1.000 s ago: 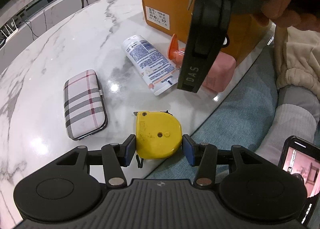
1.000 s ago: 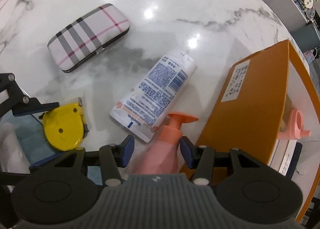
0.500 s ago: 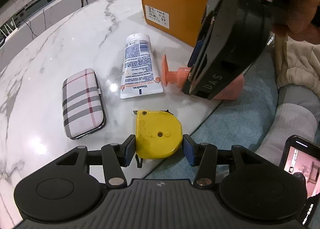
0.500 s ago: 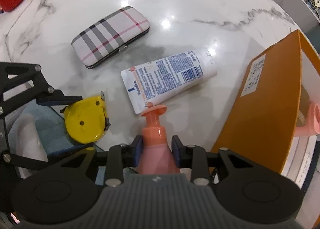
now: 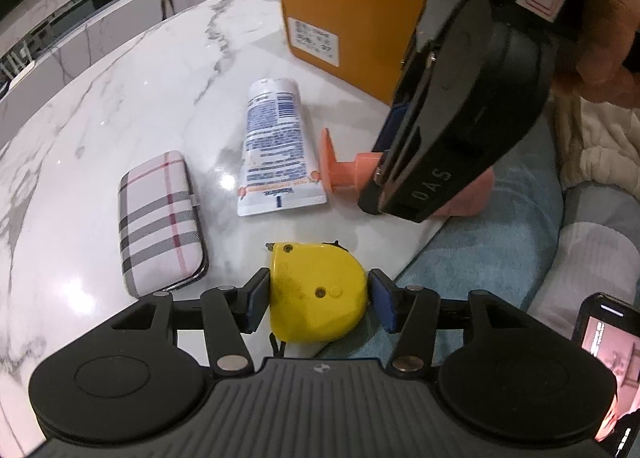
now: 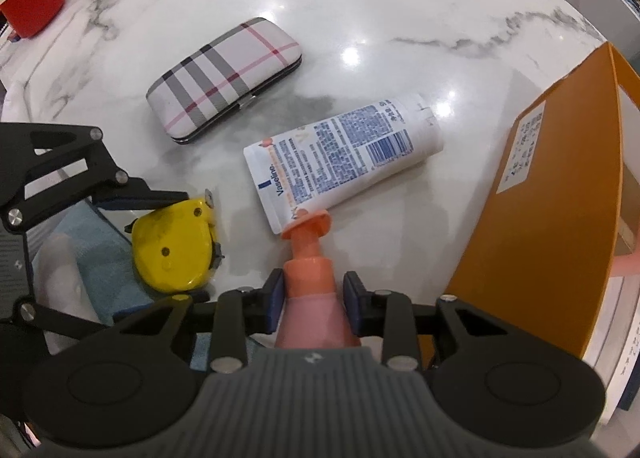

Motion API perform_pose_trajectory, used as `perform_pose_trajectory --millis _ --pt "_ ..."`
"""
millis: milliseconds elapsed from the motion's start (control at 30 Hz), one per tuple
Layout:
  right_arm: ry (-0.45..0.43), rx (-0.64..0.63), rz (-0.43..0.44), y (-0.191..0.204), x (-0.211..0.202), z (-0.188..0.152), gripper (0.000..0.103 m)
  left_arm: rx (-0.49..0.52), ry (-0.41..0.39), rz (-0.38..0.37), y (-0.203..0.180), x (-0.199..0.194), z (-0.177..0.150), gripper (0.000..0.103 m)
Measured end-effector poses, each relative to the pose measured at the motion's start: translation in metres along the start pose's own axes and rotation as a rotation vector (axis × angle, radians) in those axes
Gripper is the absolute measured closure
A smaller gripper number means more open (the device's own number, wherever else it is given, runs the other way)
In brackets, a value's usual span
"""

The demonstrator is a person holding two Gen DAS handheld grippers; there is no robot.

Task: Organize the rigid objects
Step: 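Lift the yellow tape measure with left tool while right tool lifts pink pump bottle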

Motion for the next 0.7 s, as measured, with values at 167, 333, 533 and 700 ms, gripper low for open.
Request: perform_pose_trajectory --millis 167,333,533,700 --pt "-0.054 -0.036 -0.010 0.005 -0.007 -0.008 0.074 0.028 0.023 0.011 -0.005 0.000 0.001 0.046" --pt "-0.144 -0.050 -0.018 0.009 -0.022 -0.015 0.075 0.039 0.032 0.023 -0.007 -0.003 0.000 0.046" --pt "-0.271 -0.041 -0.016 0.014 -0.045 -0.030 0.077 0.046 0.026 0.031 -0.012 -0.009 0.004 0.046" --pt "-0.373 -0.014 -0.009 0.018 -0.062 -0.047 0.078 0.053 0.008 0.048 -0.018 -0.023 0.010 0.046"
Point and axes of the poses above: each gripper's, at about its wrist camera, not at the fingertips, and x roughly the way its jaws point, y to its left, z to its top, the point moved 7 cm from there along x, roughly the way its jaws point, and after that the axes turned 4 degrees about z, right-handed, at the moved point
